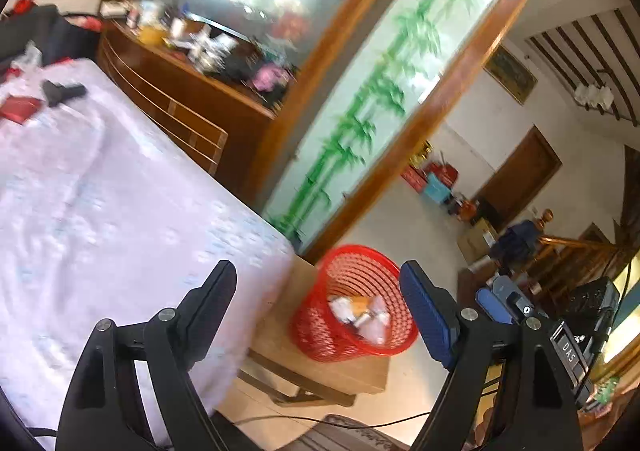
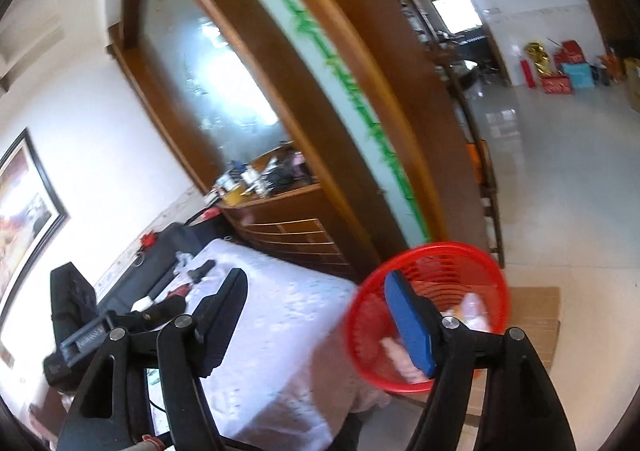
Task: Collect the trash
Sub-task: 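Move both tools back over the bed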
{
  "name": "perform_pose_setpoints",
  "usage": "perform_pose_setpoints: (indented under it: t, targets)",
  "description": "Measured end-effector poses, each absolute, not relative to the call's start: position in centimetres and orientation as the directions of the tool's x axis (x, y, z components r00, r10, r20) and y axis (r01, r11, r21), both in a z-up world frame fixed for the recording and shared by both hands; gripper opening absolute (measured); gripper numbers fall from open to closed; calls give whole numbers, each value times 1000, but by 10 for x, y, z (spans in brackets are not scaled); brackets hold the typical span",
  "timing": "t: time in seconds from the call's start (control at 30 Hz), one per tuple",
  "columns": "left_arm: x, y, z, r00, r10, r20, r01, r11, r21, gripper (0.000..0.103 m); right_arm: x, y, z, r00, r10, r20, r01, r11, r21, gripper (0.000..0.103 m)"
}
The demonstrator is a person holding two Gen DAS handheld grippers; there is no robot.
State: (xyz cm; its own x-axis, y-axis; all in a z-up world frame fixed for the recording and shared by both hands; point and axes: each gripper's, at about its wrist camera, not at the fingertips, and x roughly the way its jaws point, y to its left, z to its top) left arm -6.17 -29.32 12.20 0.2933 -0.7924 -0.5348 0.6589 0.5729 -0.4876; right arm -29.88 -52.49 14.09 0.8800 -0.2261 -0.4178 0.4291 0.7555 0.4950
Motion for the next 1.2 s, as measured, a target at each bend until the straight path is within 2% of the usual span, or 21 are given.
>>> perform_pose_setpoints:
  t: [0.2, 0.73, 1.2]
  targets:
    - [-55, -230, 141, 403, -759, -511, 633, 635, -443, 82, -270, -479, 148, 901, -110, -421, 342, 776, 530, 76]
    - [-23, -111, 149, 533, -708, -463, 533, 707, -466, 82, -218, -391, 174, 905, -38, -424, 258, 842, 475, 76]
    - [-7, -94, 142, 561, -688, -461, 502, 725, -471, 82, -183, -356, 173, 894, 28, -448, 195, 875, 444, 76]
